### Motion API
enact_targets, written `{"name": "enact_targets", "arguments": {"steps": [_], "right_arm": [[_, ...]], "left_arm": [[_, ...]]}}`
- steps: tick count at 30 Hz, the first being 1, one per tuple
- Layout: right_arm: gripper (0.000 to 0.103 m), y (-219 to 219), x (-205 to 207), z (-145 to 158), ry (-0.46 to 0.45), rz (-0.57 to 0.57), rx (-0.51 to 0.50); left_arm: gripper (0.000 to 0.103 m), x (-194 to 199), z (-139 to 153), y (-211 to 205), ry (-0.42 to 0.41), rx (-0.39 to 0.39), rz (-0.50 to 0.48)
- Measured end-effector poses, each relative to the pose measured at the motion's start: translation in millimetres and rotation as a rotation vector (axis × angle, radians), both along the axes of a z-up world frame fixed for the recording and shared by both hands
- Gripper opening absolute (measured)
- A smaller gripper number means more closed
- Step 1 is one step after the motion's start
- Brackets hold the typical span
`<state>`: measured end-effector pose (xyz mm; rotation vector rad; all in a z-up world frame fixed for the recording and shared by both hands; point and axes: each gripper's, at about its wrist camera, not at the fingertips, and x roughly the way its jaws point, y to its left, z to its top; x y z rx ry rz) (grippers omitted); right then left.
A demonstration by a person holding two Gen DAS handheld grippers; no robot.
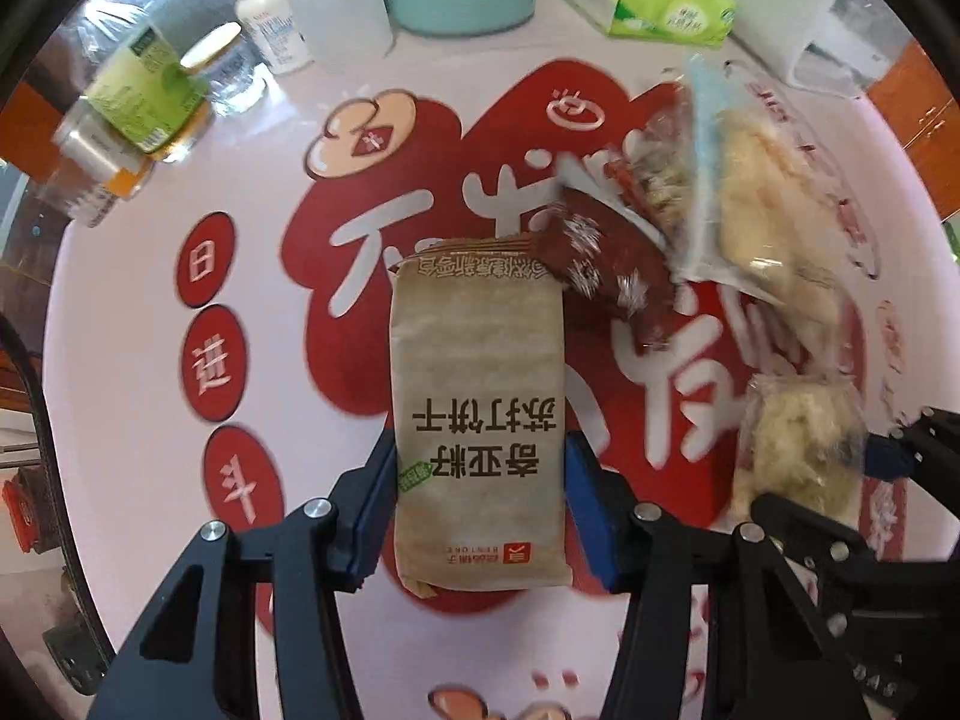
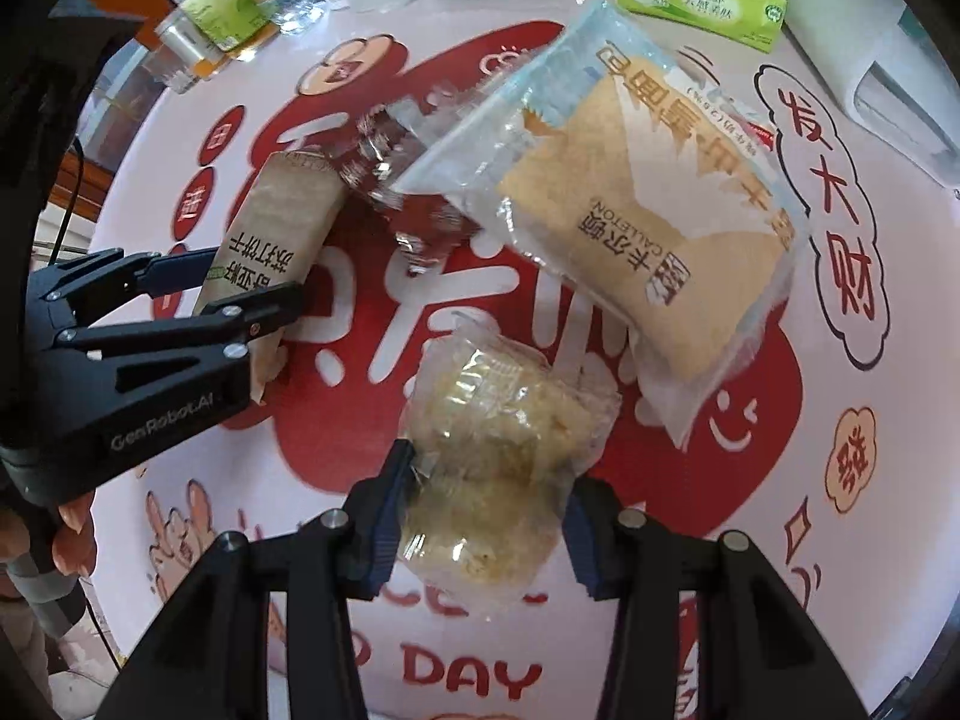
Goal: Organize snacks
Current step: 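Grasp the brown paper biscuit pack with the left gripper while the right grasps the cookie bag, then carry both packs over the white tray and release them inside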
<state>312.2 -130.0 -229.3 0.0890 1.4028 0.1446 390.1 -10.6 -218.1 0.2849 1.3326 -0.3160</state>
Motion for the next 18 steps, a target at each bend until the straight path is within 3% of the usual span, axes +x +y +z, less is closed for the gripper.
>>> {"name": "enact_targets", "arguments": {"steps": [9, 18], "right_arm": [[0.046, -5.4, -44.7, 59.3, -0.089, 0.026, 0.069], [0.045, 5.8, -107.5, 136.9, -0.229, 0.075, 0.150]], "left_arm": [[0.052, -70.7, 102.4, 21.1, -0.127, -0.053, -0.023], [0.052, -176.2, 197.1, 30.6, -0.252, -0.088, -0.027]]}}
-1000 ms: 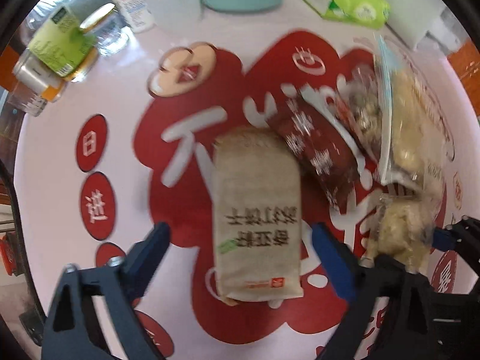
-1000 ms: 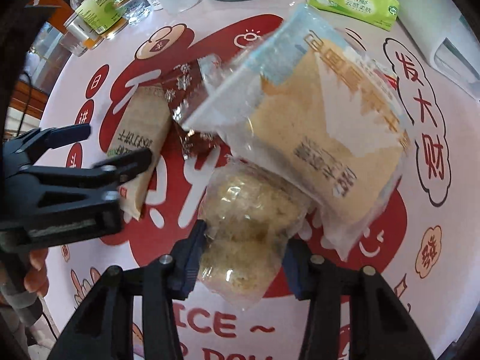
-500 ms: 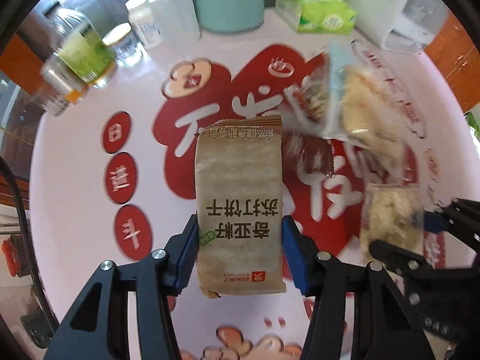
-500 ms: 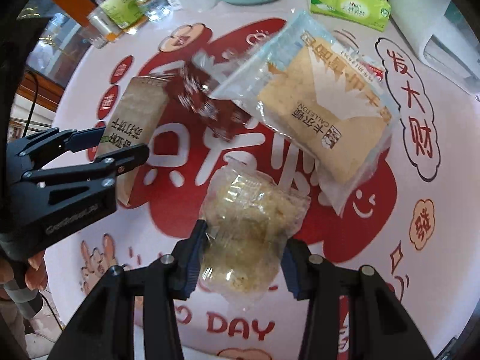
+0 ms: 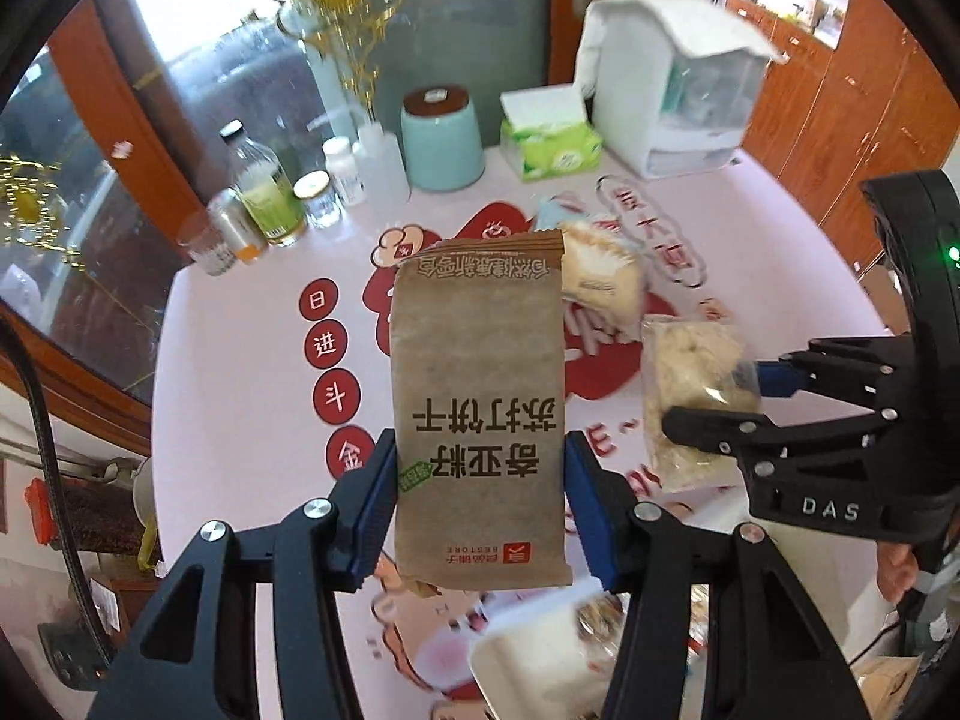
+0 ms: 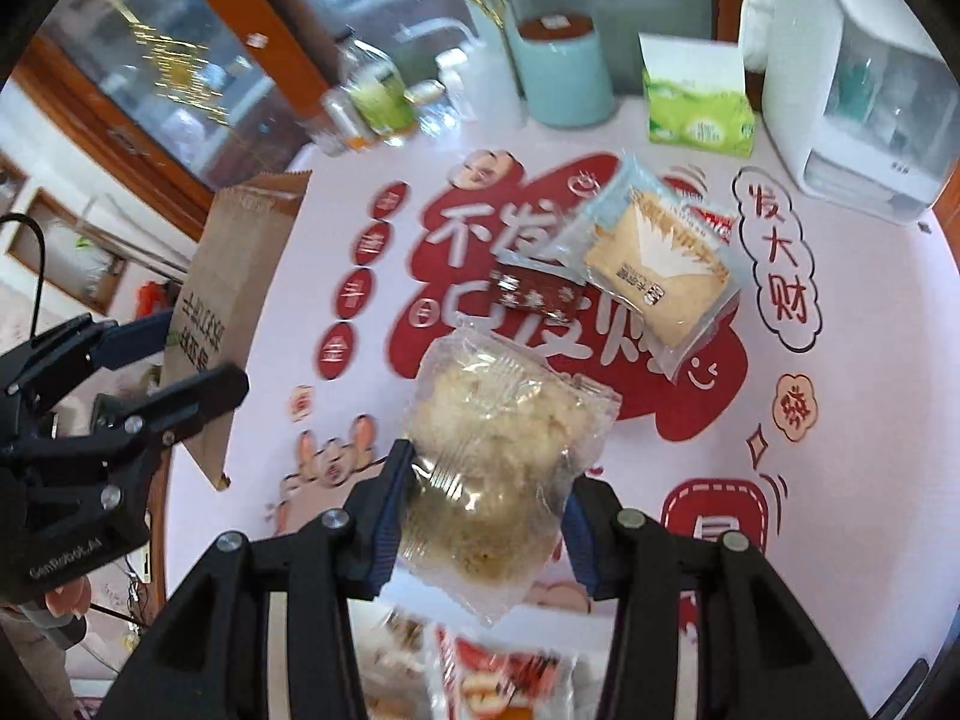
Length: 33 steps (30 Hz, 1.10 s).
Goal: Organize snacks
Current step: 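Carry both packs over the white tray and release them inside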
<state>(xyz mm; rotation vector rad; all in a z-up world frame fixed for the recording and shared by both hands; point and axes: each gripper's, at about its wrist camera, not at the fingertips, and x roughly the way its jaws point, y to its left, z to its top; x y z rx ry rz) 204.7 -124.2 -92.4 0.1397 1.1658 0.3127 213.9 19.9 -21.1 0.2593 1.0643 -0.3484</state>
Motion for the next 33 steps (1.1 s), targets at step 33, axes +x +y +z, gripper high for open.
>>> {"name": "enact_targets", "arguments": {"steps": [33], "right_arm": [[0.046, -44.9, -256.7, 47.4, -0.331, -0.095, -0.011]], "left_arm": [[0.052, -251.8, -19.8, -9.4, -0.142, -0.110, 0.188]]}}
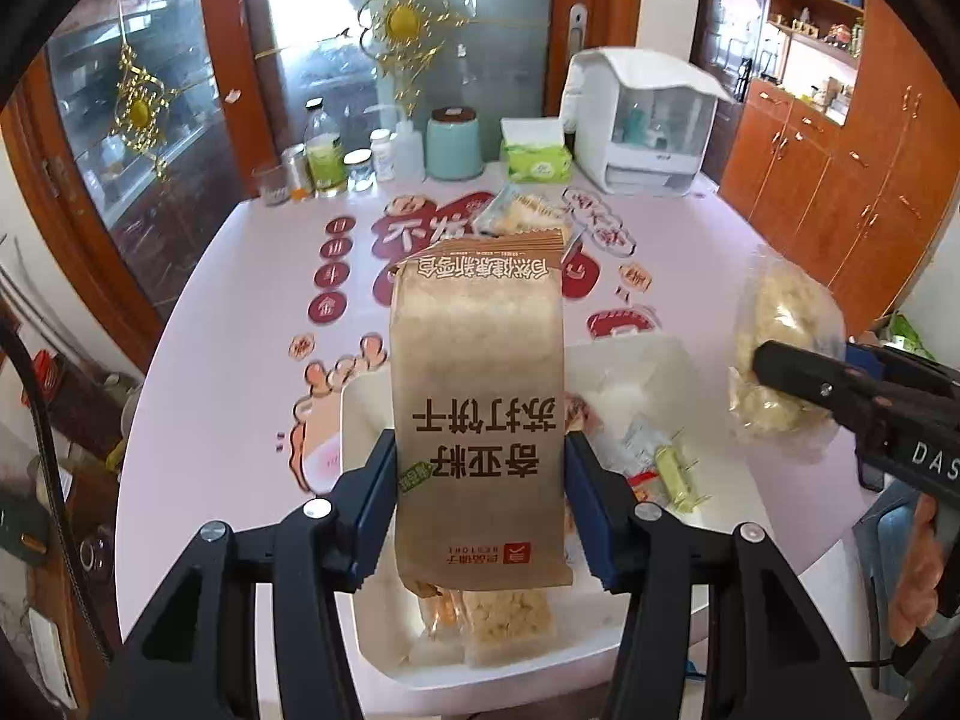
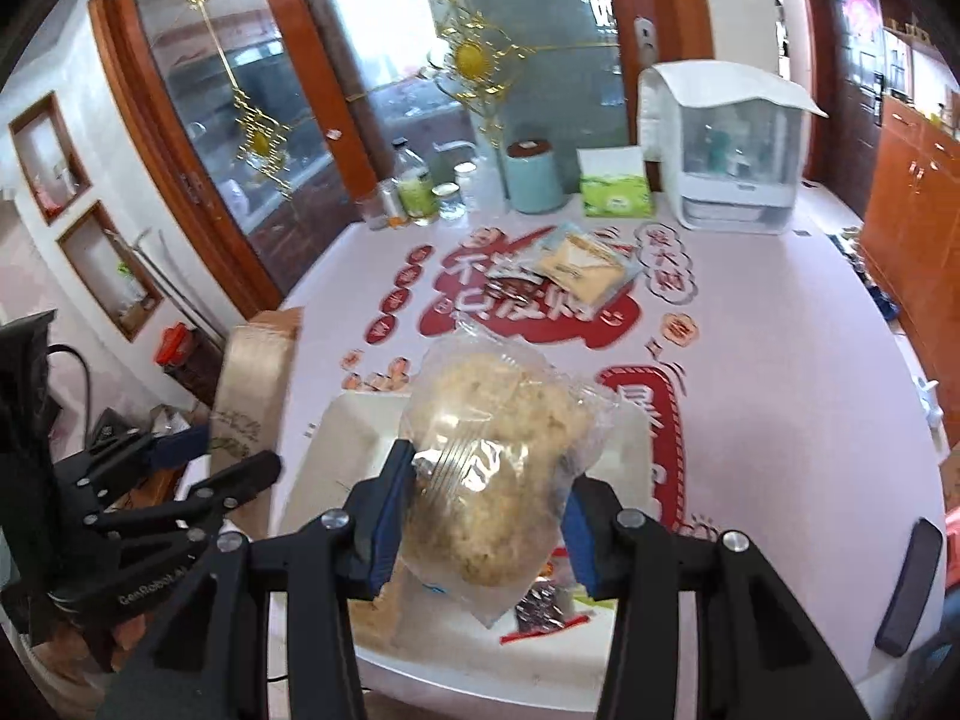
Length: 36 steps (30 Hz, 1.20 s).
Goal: Organize snacks
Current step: 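Carry both packs over the white tray and release them inside, then move both grippers to the last snacks on the table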
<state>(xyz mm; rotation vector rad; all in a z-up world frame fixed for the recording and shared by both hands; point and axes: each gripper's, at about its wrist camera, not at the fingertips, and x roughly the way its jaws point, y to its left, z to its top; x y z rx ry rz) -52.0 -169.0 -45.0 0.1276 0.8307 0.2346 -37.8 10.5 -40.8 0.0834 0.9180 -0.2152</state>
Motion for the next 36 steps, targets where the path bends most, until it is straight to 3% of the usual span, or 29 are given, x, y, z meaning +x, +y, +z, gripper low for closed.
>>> {"name": "enact_targets", "arguments": {"steps": [7, 12, 19, 20, 23, 36], "right_arm": [[0.046, -6.3, 1.7, -39.8, 0.103, -0.014, -0.029], [0.046, -0.8, 2.5, -60.5, 0.169, 0.002, -0.045], [0.049, -5.8, 7.7, -78.1, 0.244, -0.007, -0.079], [0.050, -6.7, 7.4, -79.1, 0.251, -0.010, -0.078], [0.052, -11.6, 6.7, -80.5, 0.257, -0.022, -0.076], [0.054, -13.0, 0.6, -71.5, 0.204, -0.036, -0.110]], "left_arm": [[0.052, 3.1, -36.7, -7.9, 0.119, -0.010, -0.008], [0.052, 3.9, -38.7, -17.6, 0.118, -0.016, -0.040], [0.053, 9.1, -49.2, -34.8, 0.165, -0.086, -0.126], [0.056, 10.5, -50.0, -36.5, 0.168, -0.096, -0.134], [0.087, 14.2, -53.3, -41.8, 0.185, -0.115, -0.160], [0.088, 16.9, -54.1, -48.1, 0.174, -0.092, -0.155]]}}
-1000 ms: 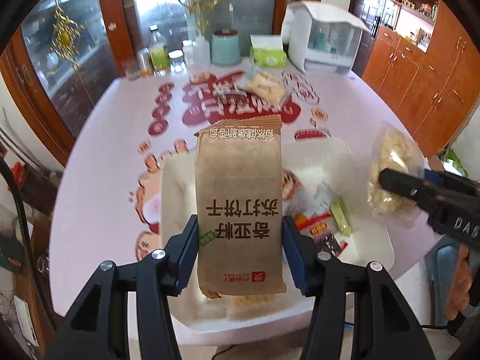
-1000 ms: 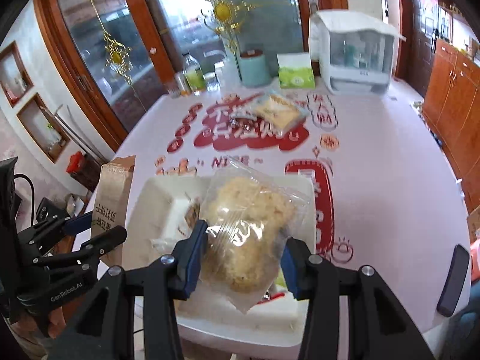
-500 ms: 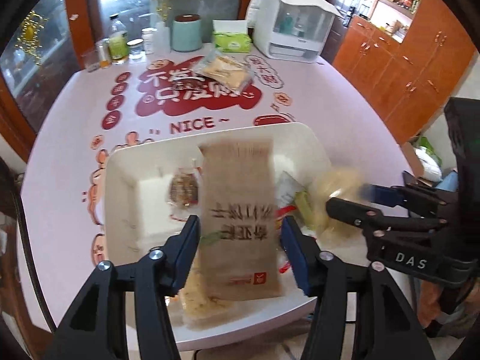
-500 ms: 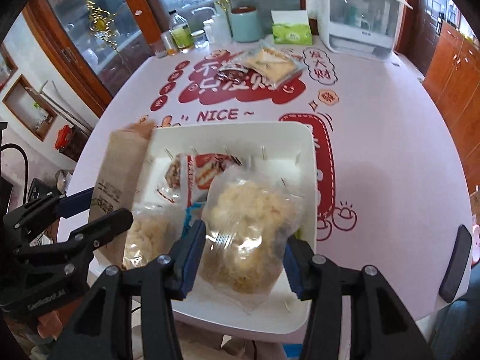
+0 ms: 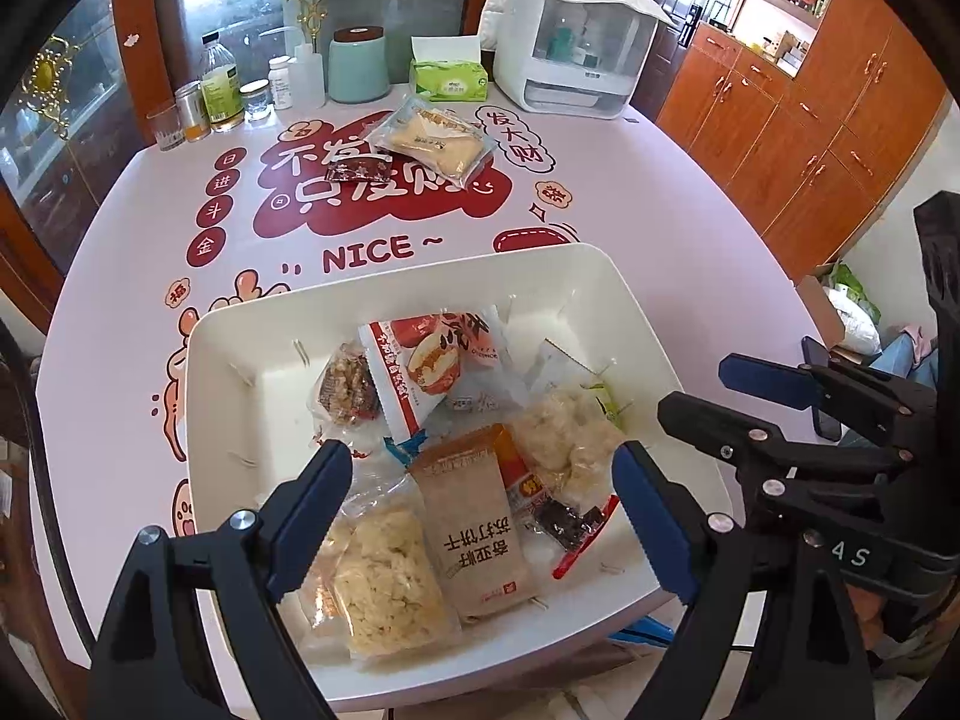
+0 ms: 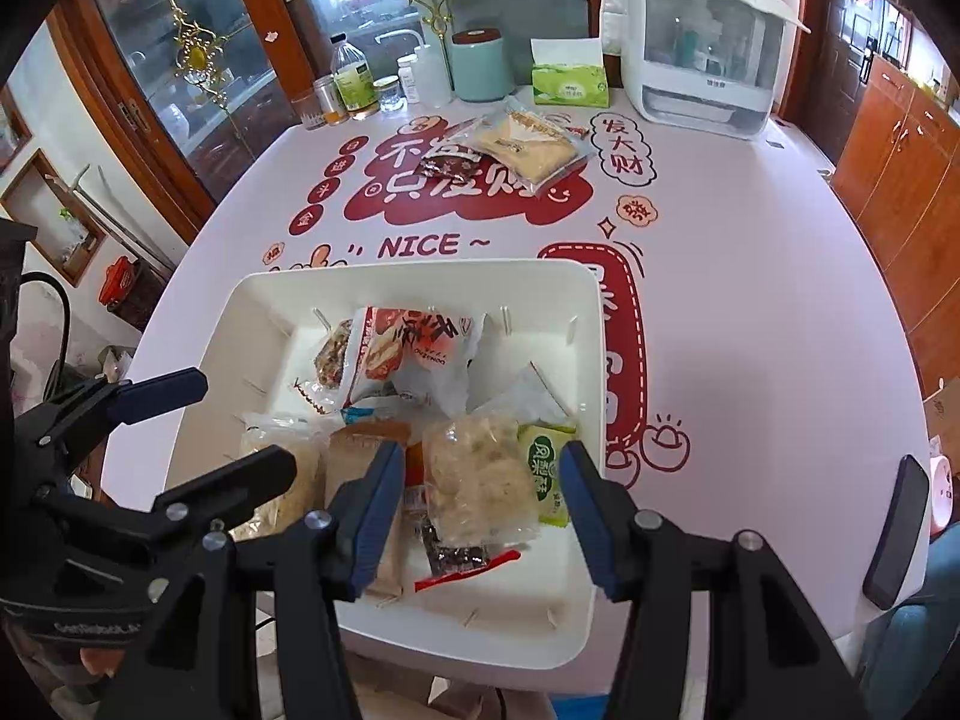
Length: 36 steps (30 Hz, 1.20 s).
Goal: Organize snacks
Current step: 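Move both grippers to the last snacks on the table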
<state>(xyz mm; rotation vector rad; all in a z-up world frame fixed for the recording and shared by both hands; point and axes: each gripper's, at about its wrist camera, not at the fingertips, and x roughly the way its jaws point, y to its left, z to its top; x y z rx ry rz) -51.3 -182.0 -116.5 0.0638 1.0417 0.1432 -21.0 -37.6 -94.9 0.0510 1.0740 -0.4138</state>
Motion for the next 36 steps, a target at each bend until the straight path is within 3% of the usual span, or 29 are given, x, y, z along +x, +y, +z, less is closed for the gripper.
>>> {"name": "enact_targets", "arguments": {"steps": [9, 20, 25, 29, 36], "right_arm": [[0.054, 5.6, 2.9, 4.7, -0.012, 0.011, -0.007], [0.054, 5.8, 15.8, 16.1, -0.064, 0.037, -0.003], [0.054, 3.2, 24.3, 33.8, -0.123, 0.043, -0.020], [0.054, -0.3, 42.4, 59.2, -0.183, 0.059, -0.066], [0.056, -7.2, 92.2, 114.1, -0.287, 0.077, -0.172]], "left_arm": [[0.088, 1.2, 6.1, 4.5, -0.029, 0.028, 0.024], [0.088, 10.0, 30.7, -0.3, -0.142, 0.124, 0.035], [0.088, 33.5, 64.1, 7.8, -0.202, 0.108, 0.046], [0.093, 65.6, 103.0, 13.8, -0.290, 0.137, 0.051], [0.097, 135.6, 159.1, 14.5, -0.374, 0.186, 0.019]]}}
